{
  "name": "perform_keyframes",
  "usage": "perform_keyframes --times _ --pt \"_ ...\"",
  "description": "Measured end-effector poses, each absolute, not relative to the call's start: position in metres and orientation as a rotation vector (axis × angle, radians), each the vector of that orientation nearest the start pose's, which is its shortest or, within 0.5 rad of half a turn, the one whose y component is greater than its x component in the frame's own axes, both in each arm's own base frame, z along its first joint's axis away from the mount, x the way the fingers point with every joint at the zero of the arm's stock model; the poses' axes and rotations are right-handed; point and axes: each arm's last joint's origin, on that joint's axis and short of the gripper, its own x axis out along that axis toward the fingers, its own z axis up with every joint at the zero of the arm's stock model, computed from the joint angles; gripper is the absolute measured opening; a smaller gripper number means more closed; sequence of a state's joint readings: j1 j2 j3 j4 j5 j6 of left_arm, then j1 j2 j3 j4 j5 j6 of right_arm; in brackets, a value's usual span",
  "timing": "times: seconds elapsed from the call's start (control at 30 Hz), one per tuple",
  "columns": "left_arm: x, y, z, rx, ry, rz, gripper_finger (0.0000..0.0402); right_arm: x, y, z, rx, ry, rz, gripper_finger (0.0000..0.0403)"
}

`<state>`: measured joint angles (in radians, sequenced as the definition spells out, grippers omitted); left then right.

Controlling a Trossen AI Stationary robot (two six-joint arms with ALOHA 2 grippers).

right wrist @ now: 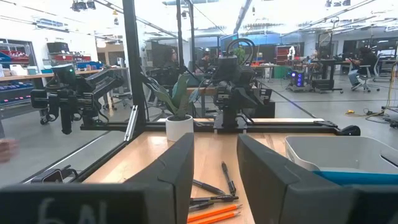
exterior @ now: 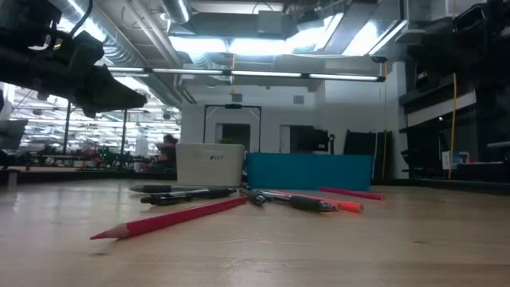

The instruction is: Sort pens & pencils

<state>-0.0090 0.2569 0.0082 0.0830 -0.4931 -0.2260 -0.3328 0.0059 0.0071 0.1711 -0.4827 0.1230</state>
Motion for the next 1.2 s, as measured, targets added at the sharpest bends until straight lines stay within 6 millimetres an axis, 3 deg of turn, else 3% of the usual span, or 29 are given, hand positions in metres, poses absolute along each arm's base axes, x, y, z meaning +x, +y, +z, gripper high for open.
perform_keyframes --times 0.53,0.87,1.2 --pt "0.1090 0.0127 0.1531 -0.180 0.107 0.499 0.0082 0.0922 -0.0177 0.1818 -0.029 -0.159 0.152 0.0124" --pt "0.1090 0.0127 0.1530 -0.180 0.106 0.499 0.0082 0.0922 -0.0176 0.1817 0.083 -0.149 0.161 0.0124" --pt "0.1092 0.0131 0.1561 -0.159 0.080 0.509 0.0082 0.0922 -0.0177 0.1815 0.086 -0.147 0.161 0.0124"
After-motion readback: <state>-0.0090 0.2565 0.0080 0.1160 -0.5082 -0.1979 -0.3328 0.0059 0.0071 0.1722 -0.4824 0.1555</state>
